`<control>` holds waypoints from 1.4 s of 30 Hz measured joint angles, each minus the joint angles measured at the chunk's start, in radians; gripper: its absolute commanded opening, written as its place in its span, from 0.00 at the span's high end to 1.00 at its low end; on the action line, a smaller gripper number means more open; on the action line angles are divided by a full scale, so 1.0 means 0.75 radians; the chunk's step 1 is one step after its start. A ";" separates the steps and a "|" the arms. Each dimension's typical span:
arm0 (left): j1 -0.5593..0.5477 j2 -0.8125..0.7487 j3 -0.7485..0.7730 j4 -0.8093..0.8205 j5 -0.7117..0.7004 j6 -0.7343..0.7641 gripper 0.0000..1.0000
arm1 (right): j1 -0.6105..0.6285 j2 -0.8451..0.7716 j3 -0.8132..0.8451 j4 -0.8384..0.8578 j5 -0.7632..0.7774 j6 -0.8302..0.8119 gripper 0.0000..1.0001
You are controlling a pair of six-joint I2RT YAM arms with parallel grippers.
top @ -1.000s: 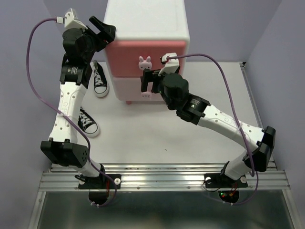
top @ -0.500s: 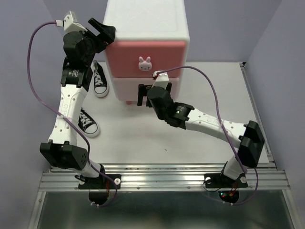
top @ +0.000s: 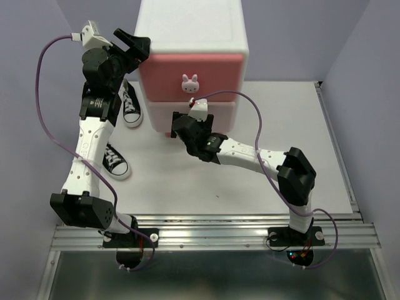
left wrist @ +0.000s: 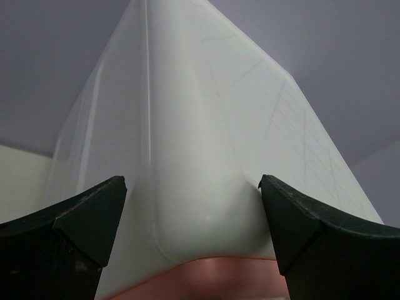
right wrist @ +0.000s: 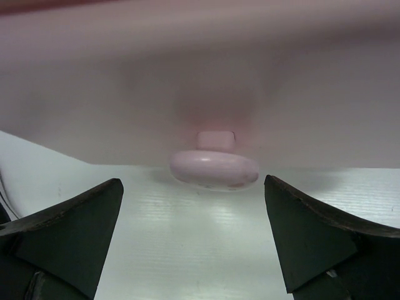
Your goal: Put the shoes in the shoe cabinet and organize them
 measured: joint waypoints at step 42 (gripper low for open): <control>-0.009 -0.073 -0.169 0.171 -0.030 -0.062 0.02 | 0.200 -0.232 -0.392 -0.012 0.052 0.318 0.91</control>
